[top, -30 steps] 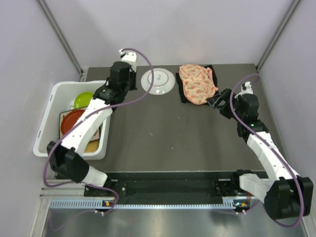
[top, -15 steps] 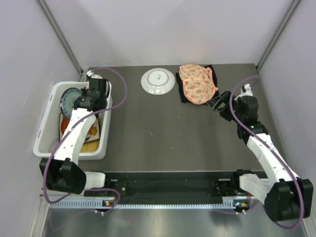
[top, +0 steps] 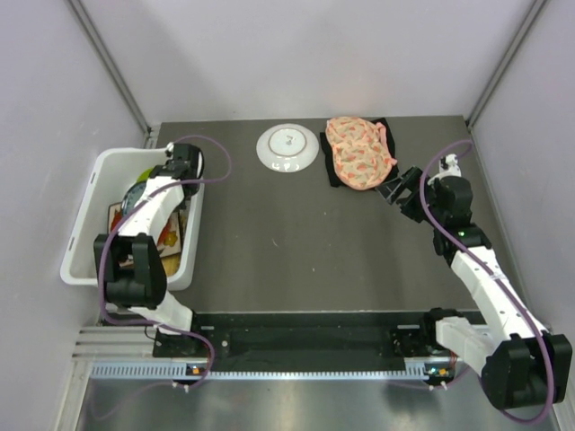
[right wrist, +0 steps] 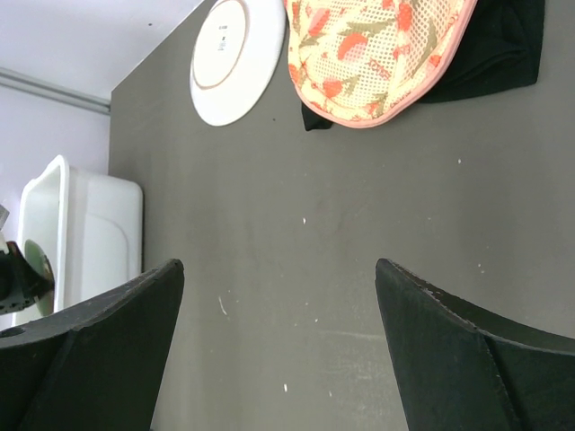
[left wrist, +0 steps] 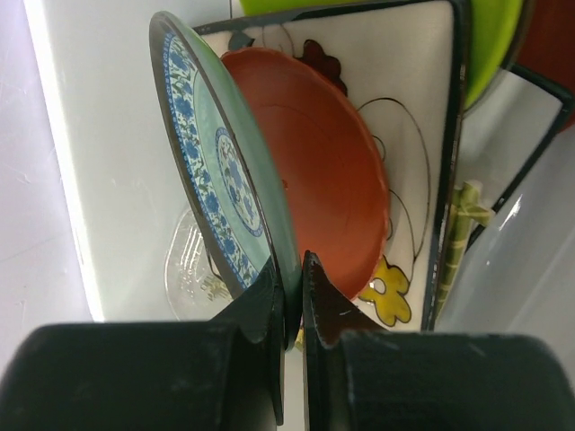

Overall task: Place the plates into the plastic bin on the countertop
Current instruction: Place the plate in the plastic bin.

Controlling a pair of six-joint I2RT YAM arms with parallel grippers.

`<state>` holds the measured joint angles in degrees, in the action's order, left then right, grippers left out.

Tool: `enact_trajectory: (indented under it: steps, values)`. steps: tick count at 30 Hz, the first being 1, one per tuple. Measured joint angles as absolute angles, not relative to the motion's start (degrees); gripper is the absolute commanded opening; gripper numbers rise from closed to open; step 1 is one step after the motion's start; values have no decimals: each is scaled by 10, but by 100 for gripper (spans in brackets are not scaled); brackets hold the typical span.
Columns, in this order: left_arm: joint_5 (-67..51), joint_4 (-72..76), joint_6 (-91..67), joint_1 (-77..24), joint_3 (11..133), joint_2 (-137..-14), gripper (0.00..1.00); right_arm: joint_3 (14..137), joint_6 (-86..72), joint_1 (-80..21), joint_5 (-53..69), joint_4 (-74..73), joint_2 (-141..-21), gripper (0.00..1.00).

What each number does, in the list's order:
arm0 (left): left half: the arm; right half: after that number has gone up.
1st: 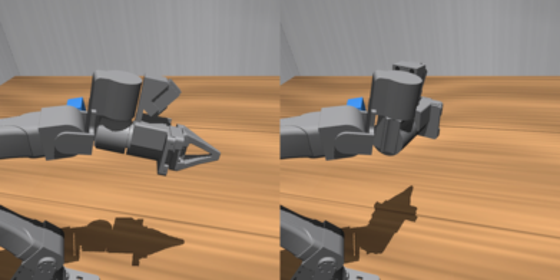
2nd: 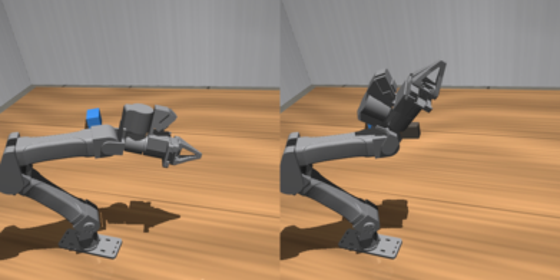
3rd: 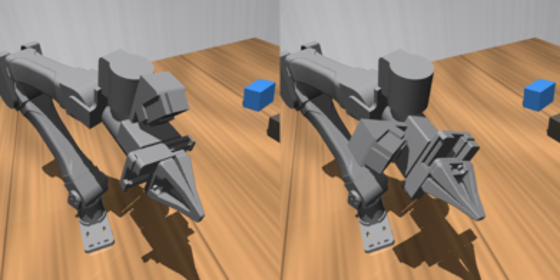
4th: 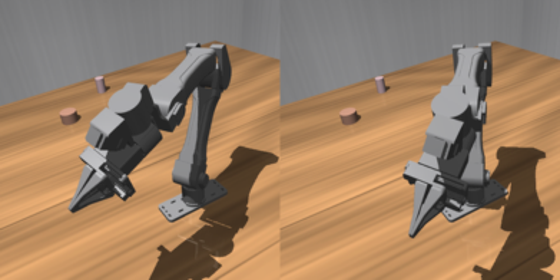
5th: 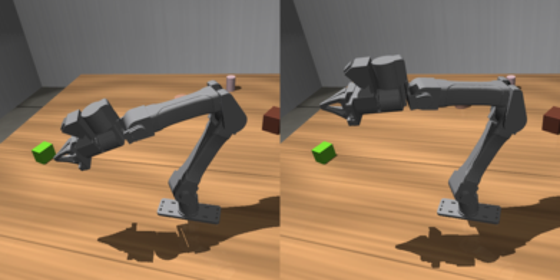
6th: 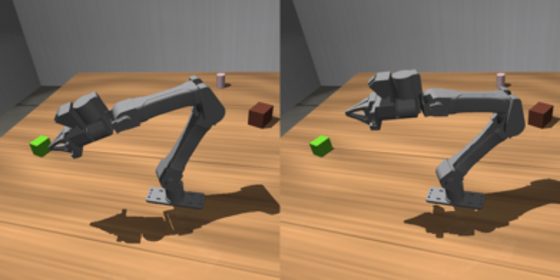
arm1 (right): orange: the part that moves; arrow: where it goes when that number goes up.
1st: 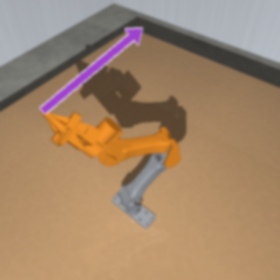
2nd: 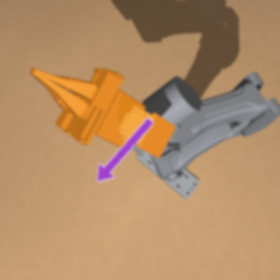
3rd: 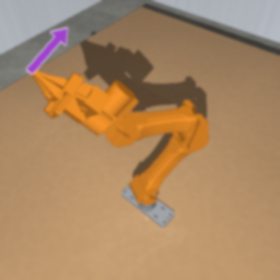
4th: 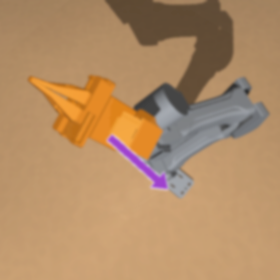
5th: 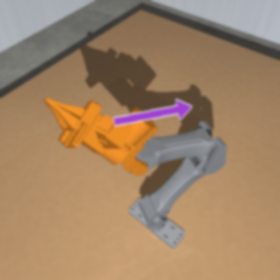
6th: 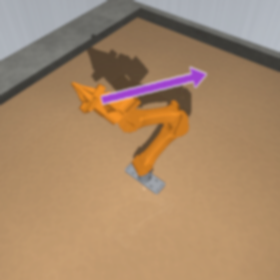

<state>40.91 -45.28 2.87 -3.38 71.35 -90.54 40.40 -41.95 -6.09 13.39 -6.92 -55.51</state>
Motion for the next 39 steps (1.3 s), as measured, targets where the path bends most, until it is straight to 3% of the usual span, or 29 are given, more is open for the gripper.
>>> enact_trajectory:
  steps: [11,16,17,19,20,23,33,39]
  values:
    - [389,-467,11,-18,713,-933,0,404,-420,-61,140,-70,-555,88]
    - [381,-484,1,-17,712,-939,17,404,-420,-61,143,-71,-554,88]
    - [379,-487,-3,-16,712,-940,38,404,-420,-61,144,-71,-554,88]
    - [377,-493,-13,-13,712,-943,66,404,-420,-61,146,-72,-554,88]
    - [376,-496,-13,-11,712,-944,85,404,-420,-61,147,-72,-553,88]
    - [388,-501,-17,-5,710,-948,99,404,-420,-61,147,-74,-550,88]
    - [375,-526,-19,4,722,-943,99,404,-419,-61,147,-75,-545,88]
    - [282,-576,-26,-6,853,-917,99,401,-415,-61,147,-74,-545,88]
